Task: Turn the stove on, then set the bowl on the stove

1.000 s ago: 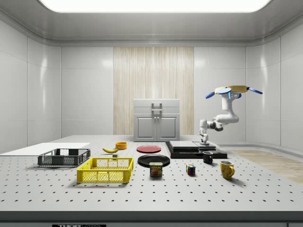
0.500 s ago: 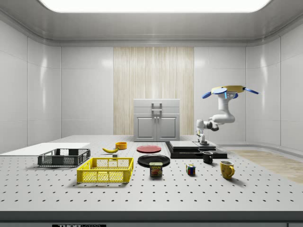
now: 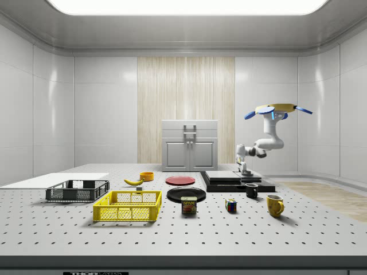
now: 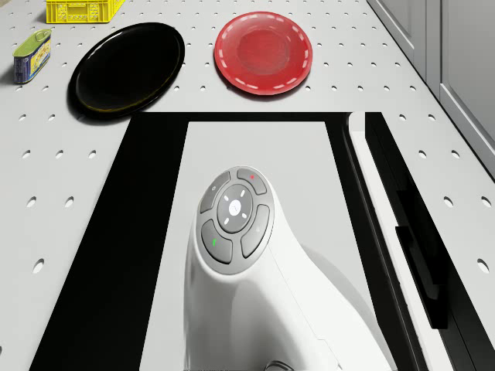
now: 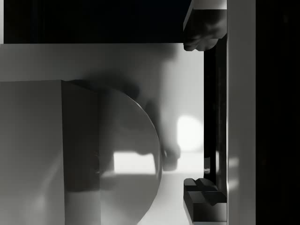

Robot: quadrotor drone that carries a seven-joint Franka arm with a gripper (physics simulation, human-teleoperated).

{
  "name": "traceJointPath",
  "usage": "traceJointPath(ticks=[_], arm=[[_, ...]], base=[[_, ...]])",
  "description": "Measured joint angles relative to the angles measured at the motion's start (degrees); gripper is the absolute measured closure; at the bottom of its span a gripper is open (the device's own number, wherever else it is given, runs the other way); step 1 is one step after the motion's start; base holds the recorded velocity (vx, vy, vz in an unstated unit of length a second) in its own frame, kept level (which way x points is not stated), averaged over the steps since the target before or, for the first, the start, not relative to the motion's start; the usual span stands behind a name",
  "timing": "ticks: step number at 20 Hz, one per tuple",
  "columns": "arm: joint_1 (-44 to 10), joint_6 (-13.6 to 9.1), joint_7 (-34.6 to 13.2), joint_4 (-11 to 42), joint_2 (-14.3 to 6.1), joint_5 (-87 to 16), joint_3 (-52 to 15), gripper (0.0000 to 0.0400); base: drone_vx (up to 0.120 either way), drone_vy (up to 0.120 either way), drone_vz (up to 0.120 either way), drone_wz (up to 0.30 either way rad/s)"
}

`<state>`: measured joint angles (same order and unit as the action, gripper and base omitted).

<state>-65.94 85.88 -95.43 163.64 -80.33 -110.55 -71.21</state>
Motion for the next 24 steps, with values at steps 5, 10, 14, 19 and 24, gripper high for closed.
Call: traceJointPath(ticks=[5,10,14,19,24], arm=[[3.04,1.11,3.18,-0.15,-1.17,0.57,-0.28,0.0],[4.19,1.82,4.47,-0.29,-1.91,0.95,-0.47,0.0],[4.47,2.23,4.81,-0.35,-2.35,1.17,-0.58,0.0],[4.5,2.67,4.89,-0.4,-2.81,1.39,-0.67,0.0],[4.42,3.06,4.84,-0.43,-3.22,1.57,-0.75,0.0]], base=[[0.104,0.0,0.032,0.0],[0.096,0.0,0.04,0.0],[0.1,0.0,0.0,0.0],[0.12,0.0,0.0,0.0],[0.12,0.0,0.0,0.0]])
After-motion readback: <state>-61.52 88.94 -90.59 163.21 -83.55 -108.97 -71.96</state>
